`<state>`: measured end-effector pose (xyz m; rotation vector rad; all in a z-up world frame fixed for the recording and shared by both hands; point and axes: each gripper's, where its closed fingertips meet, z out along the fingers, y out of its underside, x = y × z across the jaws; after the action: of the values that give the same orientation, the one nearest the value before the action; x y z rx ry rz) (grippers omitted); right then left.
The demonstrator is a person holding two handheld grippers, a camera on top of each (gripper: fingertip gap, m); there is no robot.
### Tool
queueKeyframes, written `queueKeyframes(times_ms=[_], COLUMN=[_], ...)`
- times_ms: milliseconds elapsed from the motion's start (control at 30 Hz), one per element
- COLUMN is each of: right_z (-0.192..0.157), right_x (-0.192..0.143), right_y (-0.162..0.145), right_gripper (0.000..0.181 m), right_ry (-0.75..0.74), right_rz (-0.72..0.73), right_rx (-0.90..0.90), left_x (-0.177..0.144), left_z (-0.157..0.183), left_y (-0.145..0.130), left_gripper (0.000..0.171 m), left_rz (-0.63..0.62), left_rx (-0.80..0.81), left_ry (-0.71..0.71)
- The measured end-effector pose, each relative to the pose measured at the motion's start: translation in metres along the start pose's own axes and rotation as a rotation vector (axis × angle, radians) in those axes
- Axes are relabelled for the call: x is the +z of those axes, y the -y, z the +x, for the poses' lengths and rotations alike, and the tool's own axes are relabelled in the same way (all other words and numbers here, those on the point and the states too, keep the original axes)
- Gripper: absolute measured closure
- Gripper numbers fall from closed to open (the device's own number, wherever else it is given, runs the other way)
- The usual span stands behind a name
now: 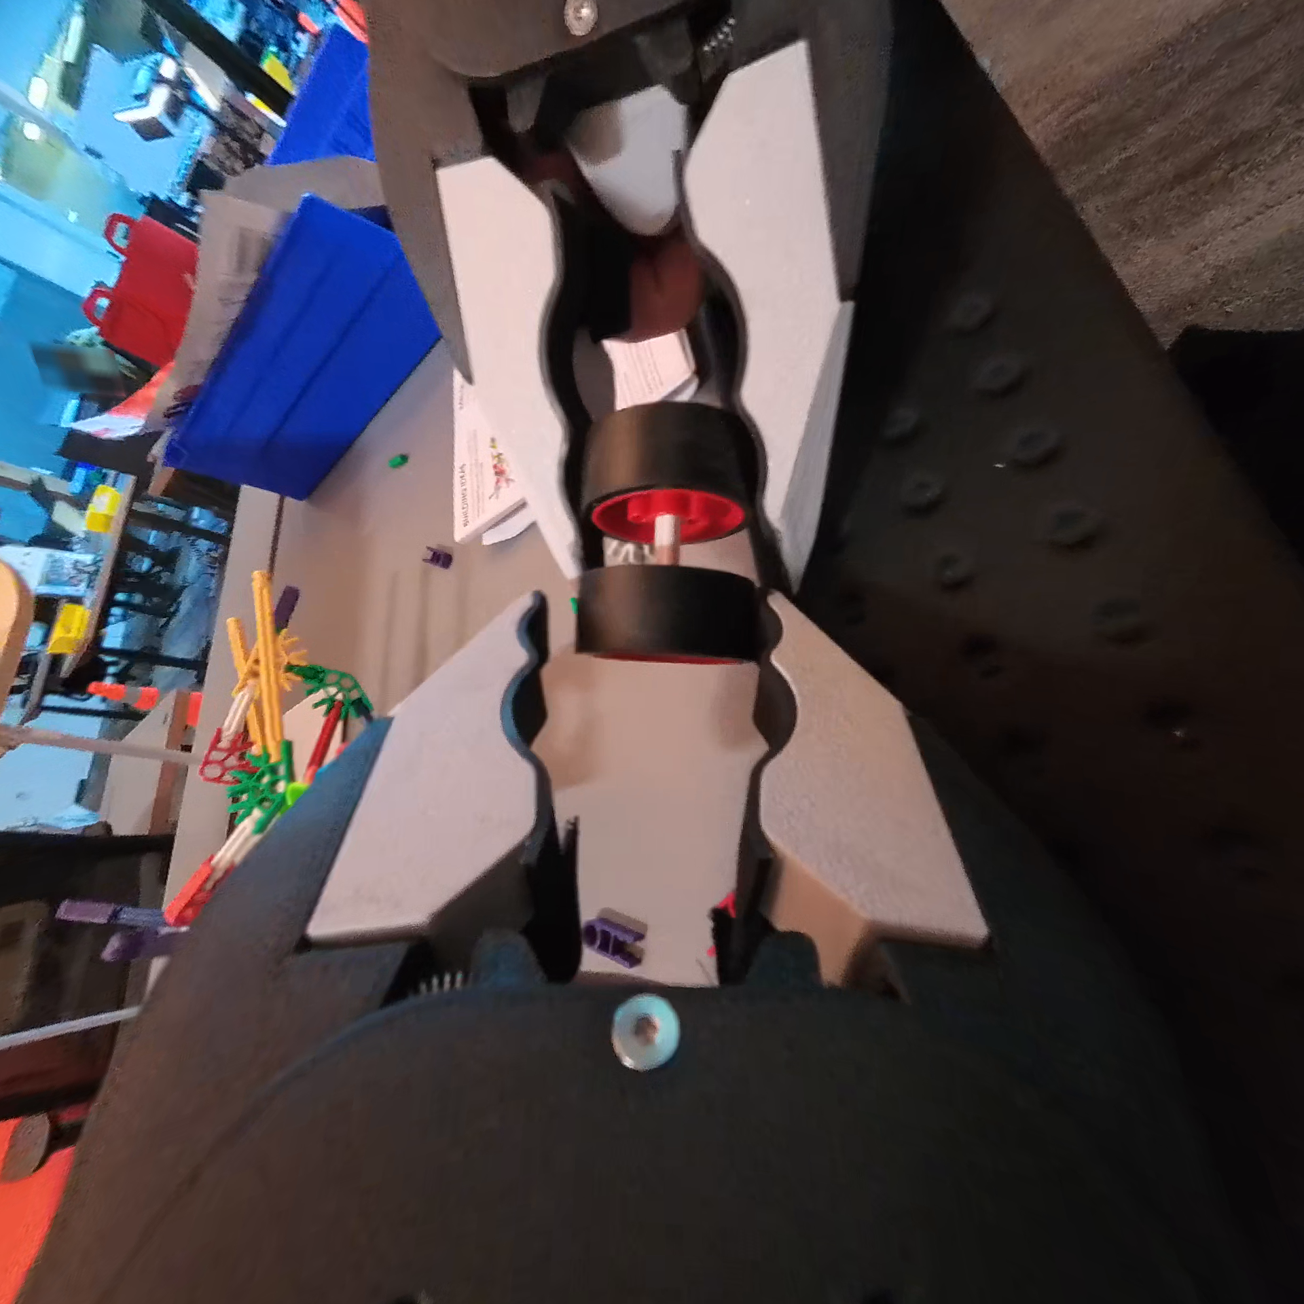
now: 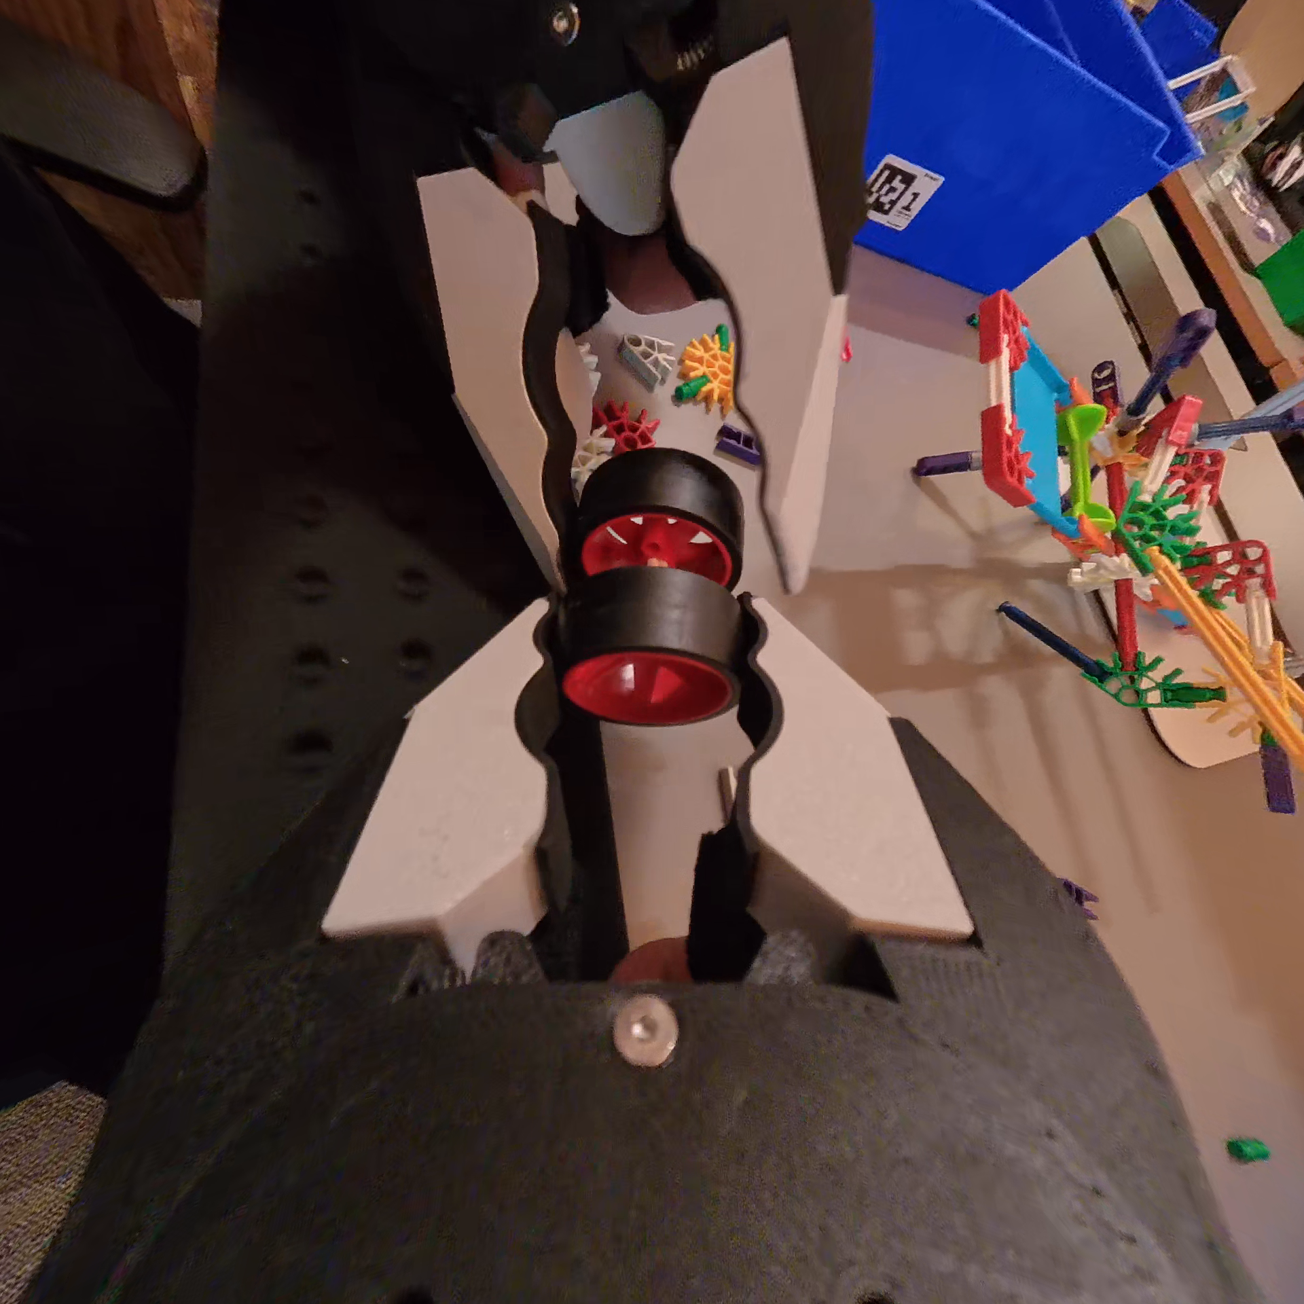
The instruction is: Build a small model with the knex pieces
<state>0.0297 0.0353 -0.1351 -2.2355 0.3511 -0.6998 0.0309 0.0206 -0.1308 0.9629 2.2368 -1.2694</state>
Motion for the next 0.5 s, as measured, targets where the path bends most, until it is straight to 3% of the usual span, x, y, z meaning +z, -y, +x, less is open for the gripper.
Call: queueKeyframes(times_ms=[33, 233, 467, 500], right_z=[0.0, 0.001, -0.002, -0.003], right_x=[0.0, 0.0, -0.004, -0.007], right_y=[0.0, -0.003, -0.007, -0.01], right_gripper=[0.135, 0.135, 0.135, 0.135], right_ry=[0.001, -0.02, 0.013, 0.016], right_rz=[0.0, -0.011, -0.025, -0.034], right_rx=[0.003, -0.013, 0.135, 0.103], left_x=[0.0, 0.002, 0.004, 0.004], left_z=[0.003, 0.003, 0.004, 0.0], left_y=[0.0, -0.002, -0.004, -0.017], left_gripper=[0.123, 0.123, 0.124, 0.124], left_rz=[-0.004, -0.025, -0.023, -0.085], left_rx=[0.017, 0.052, 0.008, 0.018], left_ry=[-0.009, -0.006, -0.012, 0.003])
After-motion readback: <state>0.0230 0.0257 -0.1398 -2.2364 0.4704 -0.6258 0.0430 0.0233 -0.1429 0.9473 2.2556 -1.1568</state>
